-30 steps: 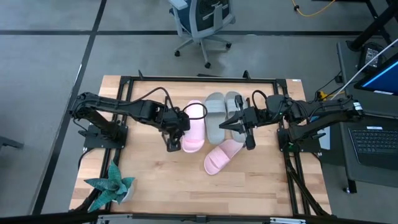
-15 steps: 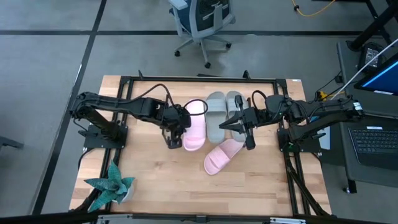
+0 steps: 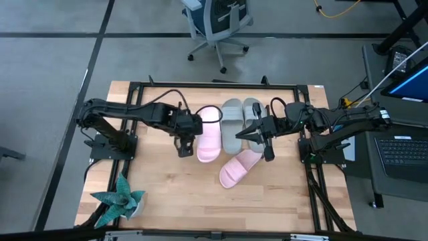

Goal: Pick and place slides into the shelf
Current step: Put the left pink slide on the shelf

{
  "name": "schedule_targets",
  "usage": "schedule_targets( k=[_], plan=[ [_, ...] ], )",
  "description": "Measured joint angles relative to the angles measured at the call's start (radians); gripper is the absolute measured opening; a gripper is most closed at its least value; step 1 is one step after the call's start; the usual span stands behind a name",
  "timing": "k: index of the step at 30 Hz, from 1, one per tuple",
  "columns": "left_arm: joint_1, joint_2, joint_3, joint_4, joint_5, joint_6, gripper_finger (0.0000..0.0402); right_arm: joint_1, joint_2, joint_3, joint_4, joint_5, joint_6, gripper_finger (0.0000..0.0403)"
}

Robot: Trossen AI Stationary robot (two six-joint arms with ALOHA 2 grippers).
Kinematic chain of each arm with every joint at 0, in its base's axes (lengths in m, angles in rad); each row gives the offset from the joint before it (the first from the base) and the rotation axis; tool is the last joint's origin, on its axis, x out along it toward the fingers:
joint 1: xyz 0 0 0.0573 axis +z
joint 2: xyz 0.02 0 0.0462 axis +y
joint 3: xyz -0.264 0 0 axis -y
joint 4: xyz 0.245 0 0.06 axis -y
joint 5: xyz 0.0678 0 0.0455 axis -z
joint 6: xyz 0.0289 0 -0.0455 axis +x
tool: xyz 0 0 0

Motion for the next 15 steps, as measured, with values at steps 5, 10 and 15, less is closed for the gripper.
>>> schedule_targets(
  k=[5, 10, 15],
  plan=[
    [0.013, 0.043, 0.000, -0.003, -0.030, 0.031, 0.0000, 0.000, 0.000, 0.000, 0.007, 0.000, 0.000, 0.0023],
    [0.018, 0.075, 0.000, 0.003, -0.030, 0.060, 0.0000, 0.000, 0.000, 0.000, 0.007, 0.000, 0.001, 0.0023],
    [0.021, 0.077, 0.000, 0.011, -0.051, 0.068, 0.0000, 0.000, 0.000, 0.000, 0.007, 0.000, 0.001, 0.0023]
  ],
)
